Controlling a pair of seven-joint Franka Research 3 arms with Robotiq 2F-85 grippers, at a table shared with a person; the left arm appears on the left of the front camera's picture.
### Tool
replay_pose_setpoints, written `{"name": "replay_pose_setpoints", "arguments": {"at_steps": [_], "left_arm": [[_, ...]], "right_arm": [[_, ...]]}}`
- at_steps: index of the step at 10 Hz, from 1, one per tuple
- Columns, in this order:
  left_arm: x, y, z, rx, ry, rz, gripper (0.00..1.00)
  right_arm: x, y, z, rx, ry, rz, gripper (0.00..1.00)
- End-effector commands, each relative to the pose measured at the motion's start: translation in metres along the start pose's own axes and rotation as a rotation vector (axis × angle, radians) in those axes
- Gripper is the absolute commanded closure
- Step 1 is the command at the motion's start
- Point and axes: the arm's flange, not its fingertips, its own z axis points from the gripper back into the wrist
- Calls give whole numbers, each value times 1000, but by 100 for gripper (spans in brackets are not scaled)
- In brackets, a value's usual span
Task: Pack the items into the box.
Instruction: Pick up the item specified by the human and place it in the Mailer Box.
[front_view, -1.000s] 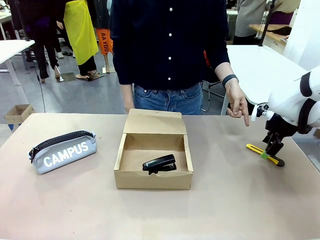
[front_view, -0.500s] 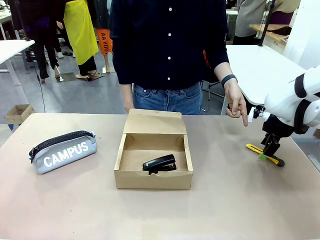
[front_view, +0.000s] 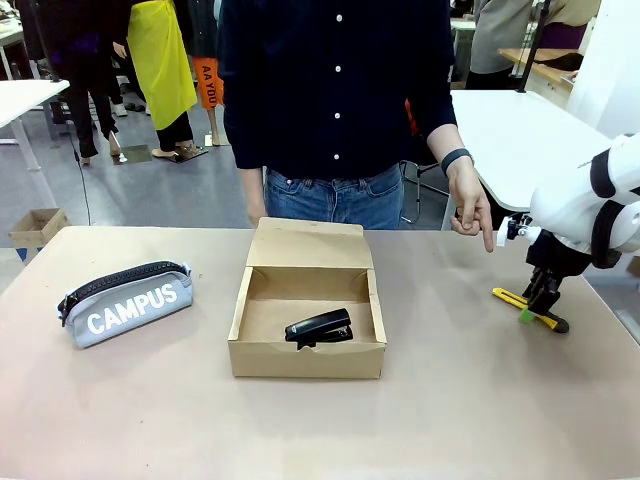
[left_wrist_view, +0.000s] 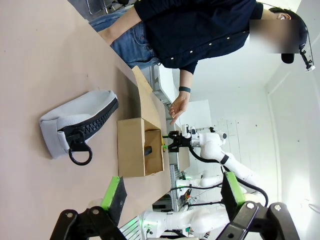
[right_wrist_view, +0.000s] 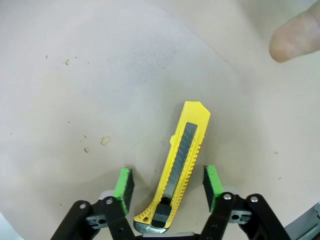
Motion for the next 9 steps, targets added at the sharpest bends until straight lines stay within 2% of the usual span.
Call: {"name": "replay_pose_setpoints", "arguments": {"at_steps": [1, 2, 3, 5, 9], "left_arm": [[-2, -1, -1, -26, -12, -22, 0], [-2, -1, -1, -26, -12, -22, 0], [-2, -1, -1, -26, -12, -22, 0], [-2, -1, -1, -26, -12, -22, 0], [-2, -1, -1, -26, -12, -22, 0]], "right_arm": [[3, -7, 3, 19, 24, -15, 100], [3, -7, 2, 19, 28, -17, 100], [3, -7, 2, 20, 27, -21, 82], [3, -8, 0, 20, 35, -23, 100], [2, -7, 0, 25, 35, -19, 100]]}}
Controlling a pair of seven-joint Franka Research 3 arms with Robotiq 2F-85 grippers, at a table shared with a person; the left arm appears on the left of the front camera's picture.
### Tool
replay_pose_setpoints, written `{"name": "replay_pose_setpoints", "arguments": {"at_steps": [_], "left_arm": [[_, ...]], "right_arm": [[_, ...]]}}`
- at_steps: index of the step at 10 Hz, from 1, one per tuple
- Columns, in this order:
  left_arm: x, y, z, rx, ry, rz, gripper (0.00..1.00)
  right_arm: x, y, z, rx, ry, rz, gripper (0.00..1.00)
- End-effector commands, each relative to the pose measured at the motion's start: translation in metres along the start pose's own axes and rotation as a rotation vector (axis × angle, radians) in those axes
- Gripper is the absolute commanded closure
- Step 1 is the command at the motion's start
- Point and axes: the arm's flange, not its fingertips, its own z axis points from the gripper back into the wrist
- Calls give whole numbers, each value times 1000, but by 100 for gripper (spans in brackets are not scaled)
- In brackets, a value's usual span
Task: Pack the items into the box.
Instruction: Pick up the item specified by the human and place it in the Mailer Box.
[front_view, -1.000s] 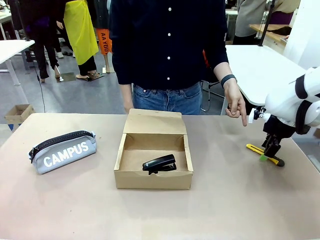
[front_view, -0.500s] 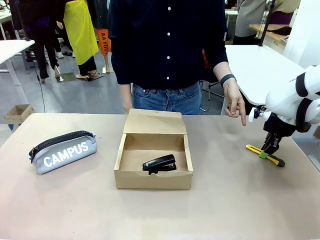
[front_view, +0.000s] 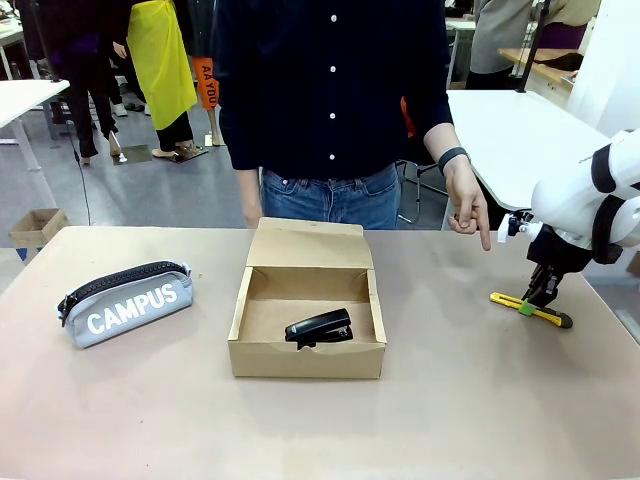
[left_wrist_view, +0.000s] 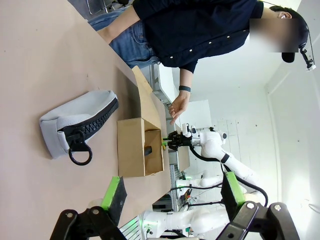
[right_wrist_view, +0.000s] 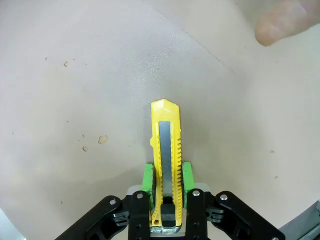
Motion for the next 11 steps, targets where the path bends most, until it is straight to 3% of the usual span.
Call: {"name": "replay_pose_setpoints", "arguments": {"at_steps": [1, 3, 5, 7, 8, 10, 11], "left_arm": [[-2, -1, -1, -26, -12, -22, 0], [-2, -1, -1, -26, -12, -22, 0], [-2, -1, -1, -26, -12, -22, 0], [-2, -1, -1, -26, -12, -22, 0], [-2, -1, -1, -26, -12, -22, 0], [-2, -1, -1, -26, -12, -22, 0], [-2, -1, -1, -26, -12, -22, 0]], "right_arm": [[1, -1, -1, 17, 34, -8, 100], [2, 13, 41, 32, 28, -9, 100], [10, 54, 94, 79, 4, -8, 100], [1, 72, 114, 99, -27, -17, 100], [-9, 60, 114, 61, -50, -52, 100], [8, 66, 111, 98, -25, 21, 100], [-2, 69, 124, 89, -46, 1, 73]]}}
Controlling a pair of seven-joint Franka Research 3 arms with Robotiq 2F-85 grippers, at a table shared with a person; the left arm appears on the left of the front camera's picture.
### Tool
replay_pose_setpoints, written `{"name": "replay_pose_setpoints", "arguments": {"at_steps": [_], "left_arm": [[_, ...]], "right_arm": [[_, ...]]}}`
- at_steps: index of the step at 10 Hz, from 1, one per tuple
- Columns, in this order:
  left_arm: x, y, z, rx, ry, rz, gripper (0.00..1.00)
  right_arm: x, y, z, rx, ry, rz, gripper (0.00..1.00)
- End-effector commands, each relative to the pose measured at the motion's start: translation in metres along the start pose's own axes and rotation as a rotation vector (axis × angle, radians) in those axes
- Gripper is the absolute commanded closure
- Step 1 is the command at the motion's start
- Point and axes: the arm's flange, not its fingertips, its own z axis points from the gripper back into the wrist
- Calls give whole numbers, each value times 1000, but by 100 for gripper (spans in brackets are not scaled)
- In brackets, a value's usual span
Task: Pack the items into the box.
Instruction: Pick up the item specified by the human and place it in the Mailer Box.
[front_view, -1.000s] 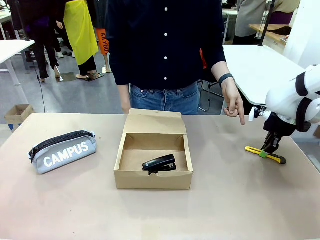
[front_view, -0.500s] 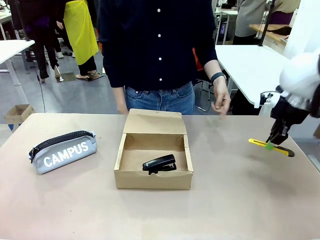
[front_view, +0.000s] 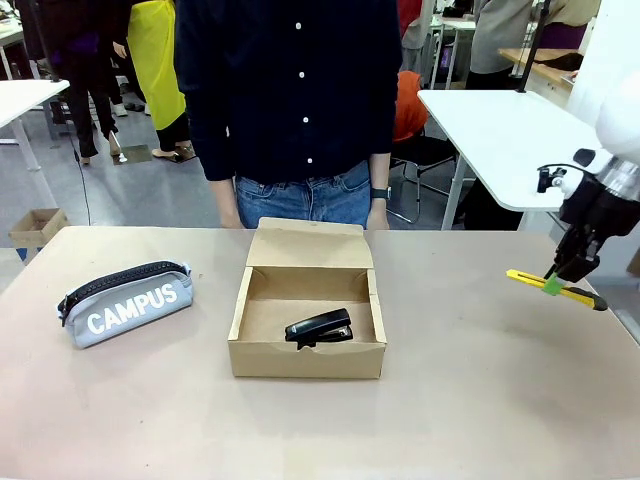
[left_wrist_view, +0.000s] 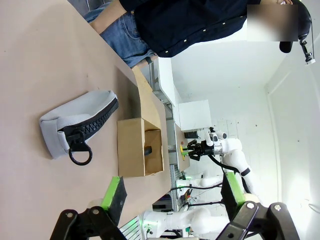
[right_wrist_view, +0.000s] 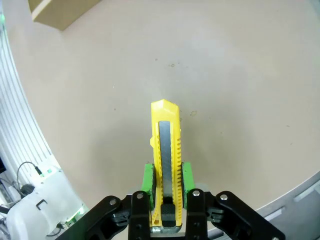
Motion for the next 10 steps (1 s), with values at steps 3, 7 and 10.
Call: {"name": "replay_pose_setpoints", "arguments": {"at_steps": [3, 7, 10], "left_arm": [[-2, -1, -1, -26, -12, -21, 0], [-2, -1, -1, -26, -12, -21, 0], [-2, -1, -1, -26, -12, -21, 0]], "right_arm": [[25, 13, -5, -150, -121, 48, 73], [191, 78, -43, -31, -87, 400, 73], [291, 132, -54, 23, -107, 660, 73]]}}
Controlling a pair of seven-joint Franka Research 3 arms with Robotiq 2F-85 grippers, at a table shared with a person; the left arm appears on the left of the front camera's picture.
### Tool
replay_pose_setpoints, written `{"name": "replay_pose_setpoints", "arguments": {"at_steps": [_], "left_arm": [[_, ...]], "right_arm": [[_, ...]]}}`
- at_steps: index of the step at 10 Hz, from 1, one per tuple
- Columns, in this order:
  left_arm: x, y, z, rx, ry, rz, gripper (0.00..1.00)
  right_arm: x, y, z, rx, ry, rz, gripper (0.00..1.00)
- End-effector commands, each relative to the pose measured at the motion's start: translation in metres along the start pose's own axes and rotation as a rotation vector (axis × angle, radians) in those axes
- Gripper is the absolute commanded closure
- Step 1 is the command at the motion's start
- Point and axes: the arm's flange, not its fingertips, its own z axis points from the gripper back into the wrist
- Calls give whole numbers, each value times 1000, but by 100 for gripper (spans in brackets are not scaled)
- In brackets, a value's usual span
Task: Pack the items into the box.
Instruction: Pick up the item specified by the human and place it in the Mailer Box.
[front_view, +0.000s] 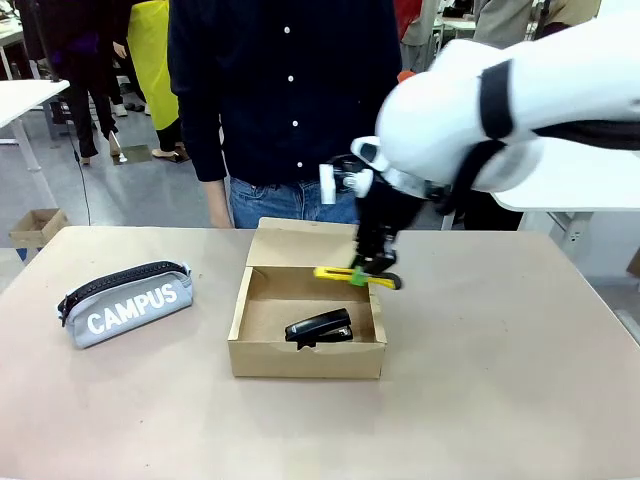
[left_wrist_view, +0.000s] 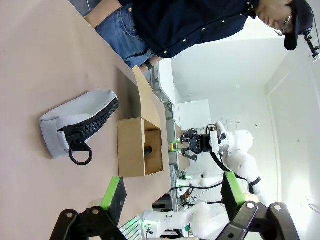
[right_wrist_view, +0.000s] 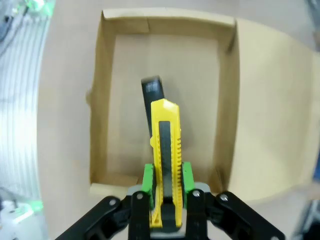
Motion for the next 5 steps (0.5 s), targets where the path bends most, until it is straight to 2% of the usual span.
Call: {"name": "replay_pose_setpoints", "arguments": {"at_steps": [1, 3, 5], "left_arm": [[-2, -1, -1, -27, -13, -22, 0], [-2, -1, -1, -27, -13, -22, 0], [-2, -1, -1, -27, -13, -22, 0]], "right_arm": [[32, -25, -4, 54, 19, 76, 73], [52, -34, -32, 102, -1, 58, 73], [43, -31, -28, 83, 7, 35, 73]]}}
